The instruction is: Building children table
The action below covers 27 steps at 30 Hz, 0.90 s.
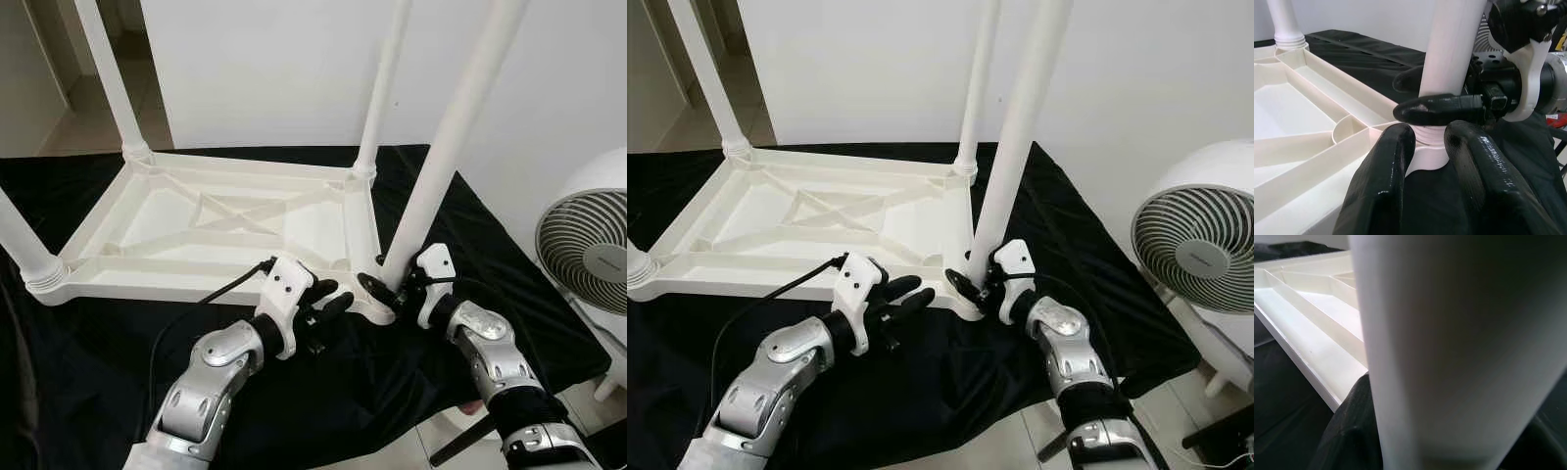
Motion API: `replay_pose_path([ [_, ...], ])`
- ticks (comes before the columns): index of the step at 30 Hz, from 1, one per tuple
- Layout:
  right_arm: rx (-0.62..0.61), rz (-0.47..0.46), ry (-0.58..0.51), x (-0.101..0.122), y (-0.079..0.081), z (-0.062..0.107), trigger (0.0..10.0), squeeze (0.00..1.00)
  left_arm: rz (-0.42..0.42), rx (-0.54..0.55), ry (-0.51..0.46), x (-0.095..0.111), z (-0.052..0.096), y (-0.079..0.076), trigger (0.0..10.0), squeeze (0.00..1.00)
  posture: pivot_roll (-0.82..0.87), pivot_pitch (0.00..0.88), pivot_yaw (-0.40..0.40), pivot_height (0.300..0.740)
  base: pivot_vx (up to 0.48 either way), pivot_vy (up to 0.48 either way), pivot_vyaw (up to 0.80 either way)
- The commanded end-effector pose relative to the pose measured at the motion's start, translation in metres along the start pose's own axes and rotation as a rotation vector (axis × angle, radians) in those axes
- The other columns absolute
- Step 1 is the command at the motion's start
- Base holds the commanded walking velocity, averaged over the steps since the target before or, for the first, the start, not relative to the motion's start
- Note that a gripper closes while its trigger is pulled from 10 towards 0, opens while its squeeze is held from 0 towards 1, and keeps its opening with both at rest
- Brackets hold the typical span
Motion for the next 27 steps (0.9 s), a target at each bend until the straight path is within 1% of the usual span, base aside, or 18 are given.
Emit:
replay_pose_path([
  [1,0.069,0.026,0.031,-0.005,0.008,-0.002,0.0,0.0,0.004,0.036,0.007,-0.002,0.002,0.0,10.0,0.0,0.02,0.004,-0.036,0.74,0.0,0.0,0.0],
  [3,0.077,0.005,0.032,-0.01,0.012,0.002,0.0,0.0,0.008,0.034,0.009,-0.003,0.002,-0.001,10.0,0.0,0.02,0.008,-0.037,0.74,0.0,0.0,0.0],
  [6,0.08,0.0,0.027,-0.013,0.014,0.003,0.0,0.0,0.01,0.031,0.009,-0.003,0.001,-0.002,10.0,0.0,0.01,0.012,-0.034,0.74,0.0,0.0,0.0],
  [9,0.025,-0.028,0.006,-0.014,0.013,0.006,0.0,0.0,0.012,0.025,0.008,-0.003,0.0,-0.002,10.0,0.0,0.0,0.017,-0.028,0.74,0.0,0.0,0.0],
  [10,0.025,-0.028,0.006,-0.014,0.013,0.006,0.0,0.0,0.012,0.025,0.008,-0.003,0.0,-0.002,10.0,0.0,0.0,0.017,-0.028,0.74,0.0,0.0,0.0],
  [11,-0.005,-0.04,-0.004,-0.014,0.012,0.006,0.0,0.0,0.012,0.024,0.008,-0.003,0.0,-0.002,10.0,0.0,0.0,0.019,-0.024,0.74,0.0,0.0,0.0],
  [13,-0.005,-0.04,-0.004,-0.014,0.012,0.006,0.0,0.0,0.012,0.024,0.008,-0.003,0.0,-0.002,10.0,0.0,0.0,0.019,-0.024,0.74,0.0,0.0,0.0],
  [14,-0.046,-0.047,-0.011,-0.013,0.01,0.007,0.0,0.0,0.013,0.022,0.008,-0.003,0.0,-0.002,10.0,0.0,0.0,0.02,-0.022,0.74,0.0,0.0,0.0],
  [15,-0.046,-0.047,-0.011,-0.013,0.01,0.007,0.0,0.0,0.013,0.022,0.008,-0.003,0.0,-0.002,10.0,0.0,0.0,0.02,-0.022,0.74,0.0,0.0,0.0],
  [17,-0.159,-0.066,-0.022,-0.013,0.011,0.009,0.0,0.0,0.015,0.019,0.009,-0.003,-0.001,-0.002,10.0,0.0,-0.01,0.027,-0.021,0.74,0.0,0.0,0.0],
  [18,-0.159,-0.066,-0.022,-0.013,0.011,0.009,0.0,0.0,0.015,0.019,0.009,-0.003,-0.001,-0.002,10.0,0.0,-0.01,0.027,-0.021,0.74,0.0,0.0,0.0],
  [20,-0.288,-0.081,-0.035,-0.012,0.016,0.011,0.0,0.0,0.017,0.019,0.007,-0.003,-0.002,-0.002,10.0,0.0,-0.01,0.035,-0.021,0.74,0.0,0.0,0.0],
  [21,-0.288,-0.081,-0.035,-0.012,0.016,0.011,0.0,0.0,0.017,0.019,0.007,-0.003,-0.002,-0.002,10.0,0.0,-0.01,0.035,-0.021,0.74,0.0,0.0,0.0],
  [22,-0.354,-0.088,-0.039,-0.011,0.018,0.011,0.0,0.0,0.017,0.019,0.006,-0.002,-0.002,-0.002,10.0,0.0,-0.01,0.036,-0.022,0.74,0.0,0.0,0.0],
  [23,-0.354,-0.088,-0.039,-0.011,0.018,0.011,0.0,0.0,0.017,0.019,0.006,-0.002,-0.002,-0.002,10.0,0.0,-0.01,0.036,-0.022,0.74,0.0,0.0,0.0],
  [24,-0.405,-0.099,-0.041,-0.011,0.02,0.012,0.0,0.0,0.018,0.019,0.005,-0.002,-0.002,-0.002,10.0,0.0,-0.01,0.041,-0.022,0.74,0.0,0.0,0.0],
  [26,-0.405,-0.099,-0.041,-0.011,0.02,0.012,0.0,0.0,0.018,0.019,0.005,-0.002,-0.002,-0.002,10.0,0.0,-0.01,0.041,-0.022,0.74,0.0,0.0,0.0],
  [27,-0.468,-0.109,-0.042,-0.011,0.023,0.013,0.0,0.0,0.019,0.019,0.005,-0.002,-0.002,-0.003,10.0,0.0,-0.01,0.045,-0.022,0.74,0.0,0.0,0.0],
])
Point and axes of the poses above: a point about 5 cm out from each wrist's last joint towards the gripper, its own z axis pointing back from the gripper into the wrist, its own x axis along the axis of the wrist's last joint, y = z × x, the point moved 1 cm from there along -z, pointing out of the wrist towards the gripper, and after that the axes turned 2 degrees about z, right-handed, at the moved point
